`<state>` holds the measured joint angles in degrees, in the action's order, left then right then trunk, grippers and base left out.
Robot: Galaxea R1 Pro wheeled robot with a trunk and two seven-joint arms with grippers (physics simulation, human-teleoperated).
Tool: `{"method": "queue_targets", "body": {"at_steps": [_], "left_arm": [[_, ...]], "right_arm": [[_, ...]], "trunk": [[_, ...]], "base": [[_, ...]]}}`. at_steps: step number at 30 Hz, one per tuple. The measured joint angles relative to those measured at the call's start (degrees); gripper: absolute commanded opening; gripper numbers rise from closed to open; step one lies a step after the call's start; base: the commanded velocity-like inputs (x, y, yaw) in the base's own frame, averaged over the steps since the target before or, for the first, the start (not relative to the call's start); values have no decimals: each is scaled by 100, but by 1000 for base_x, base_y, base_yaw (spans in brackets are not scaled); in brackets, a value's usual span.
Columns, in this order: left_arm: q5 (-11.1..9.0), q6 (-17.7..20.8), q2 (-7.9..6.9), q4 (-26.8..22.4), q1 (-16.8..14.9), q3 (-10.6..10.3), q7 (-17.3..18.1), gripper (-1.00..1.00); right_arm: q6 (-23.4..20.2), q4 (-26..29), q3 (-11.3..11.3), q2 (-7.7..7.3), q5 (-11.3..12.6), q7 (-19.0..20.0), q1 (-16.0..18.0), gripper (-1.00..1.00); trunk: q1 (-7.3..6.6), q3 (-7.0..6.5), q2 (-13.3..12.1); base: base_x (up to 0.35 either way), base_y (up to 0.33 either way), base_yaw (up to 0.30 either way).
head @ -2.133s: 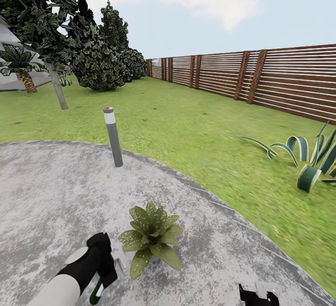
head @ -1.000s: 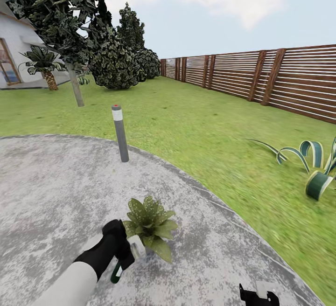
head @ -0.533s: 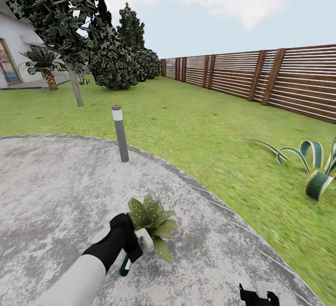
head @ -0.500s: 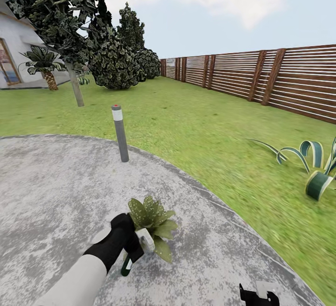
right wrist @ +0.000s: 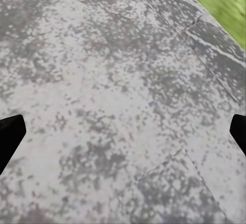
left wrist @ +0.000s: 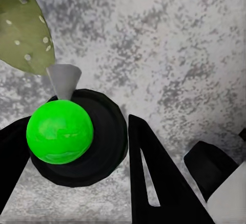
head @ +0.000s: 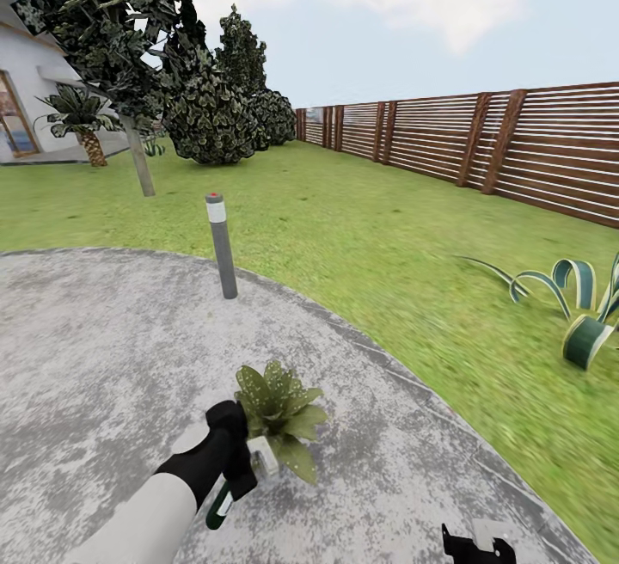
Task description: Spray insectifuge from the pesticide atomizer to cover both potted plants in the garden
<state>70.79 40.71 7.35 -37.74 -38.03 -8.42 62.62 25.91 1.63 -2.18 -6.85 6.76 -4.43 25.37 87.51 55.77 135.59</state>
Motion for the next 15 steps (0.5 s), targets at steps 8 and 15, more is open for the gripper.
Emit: {"method": "queue_targets", "body": {"at_steps": [8,15], "left_arm": [[8,3,3,19,9,-20,-54,-100],[46,2,13,16,-7,-19,-50,-100]], "right_arm": [[0,21,1,8,8,0,0,100],[0,21,0,8,9,0,0,100]], "trunk": [[-3,0,0],[0,-5,0]], "base": [[187,0,-21],[120,0,-119]]}}
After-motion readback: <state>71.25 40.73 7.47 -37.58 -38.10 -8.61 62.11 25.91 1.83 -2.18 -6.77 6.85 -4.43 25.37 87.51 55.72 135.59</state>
